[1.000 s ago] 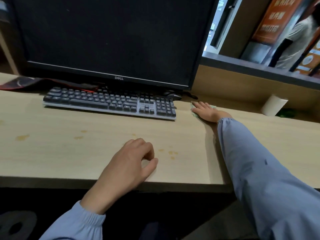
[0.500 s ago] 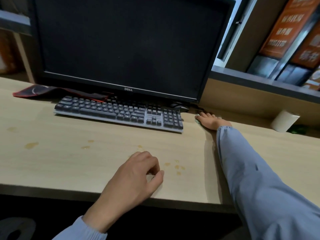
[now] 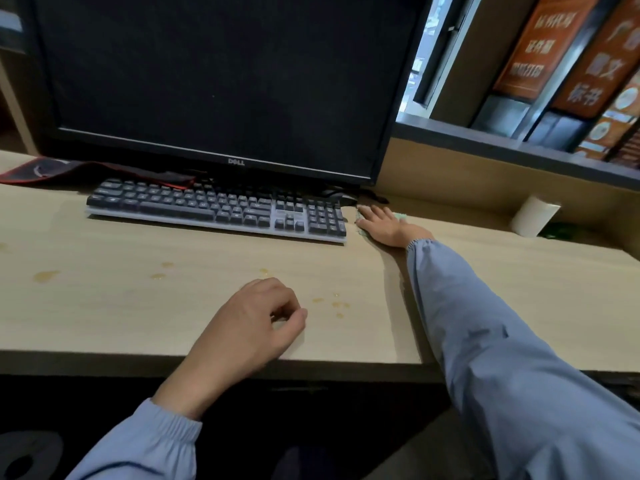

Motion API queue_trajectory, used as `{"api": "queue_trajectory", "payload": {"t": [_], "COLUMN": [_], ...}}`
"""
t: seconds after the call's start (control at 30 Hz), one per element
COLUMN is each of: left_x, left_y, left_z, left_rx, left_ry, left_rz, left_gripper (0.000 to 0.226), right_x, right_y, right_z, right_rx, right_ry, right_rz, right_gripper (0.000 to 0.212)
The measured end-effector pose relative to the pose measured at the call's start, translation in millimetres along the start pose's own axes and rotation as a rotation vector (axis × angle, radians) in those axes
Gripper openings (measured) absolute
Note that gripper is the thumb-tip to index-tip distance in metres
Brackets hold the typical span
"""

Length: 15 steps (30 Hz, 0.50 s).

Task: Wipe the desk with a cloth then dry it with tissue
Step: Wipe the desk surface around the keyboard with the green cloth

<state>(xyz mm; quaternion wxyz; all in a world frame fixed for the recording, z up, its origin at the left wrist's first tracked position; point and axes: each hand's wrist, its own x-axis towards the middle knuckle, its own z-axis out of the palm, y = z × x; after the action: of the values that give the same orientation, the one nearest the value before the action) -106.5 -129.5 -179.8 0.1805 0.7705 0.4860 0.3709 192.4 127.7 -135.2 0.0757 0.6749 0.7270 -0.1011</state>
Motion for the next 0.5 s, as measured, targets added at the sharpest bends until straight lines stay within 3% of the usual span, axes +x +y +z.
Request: {"api": "queue_trajectory", "payload": {"t": [0.5], "left_x": [-6.2], "left_y": [2.0], "left_z": [-5.4], "left_rx": [-0.039], "left_ry": [-0.005], "left_rz": [-0.021], "left_gripper": [0.011], "right_x": [-78.3], "right_y": [-17.5], "right_z": [27.6], "right_rx": [-0.006], "right_ry": [0.016], "right_rz": [-0.064], "right_gripper": [0.062]}}
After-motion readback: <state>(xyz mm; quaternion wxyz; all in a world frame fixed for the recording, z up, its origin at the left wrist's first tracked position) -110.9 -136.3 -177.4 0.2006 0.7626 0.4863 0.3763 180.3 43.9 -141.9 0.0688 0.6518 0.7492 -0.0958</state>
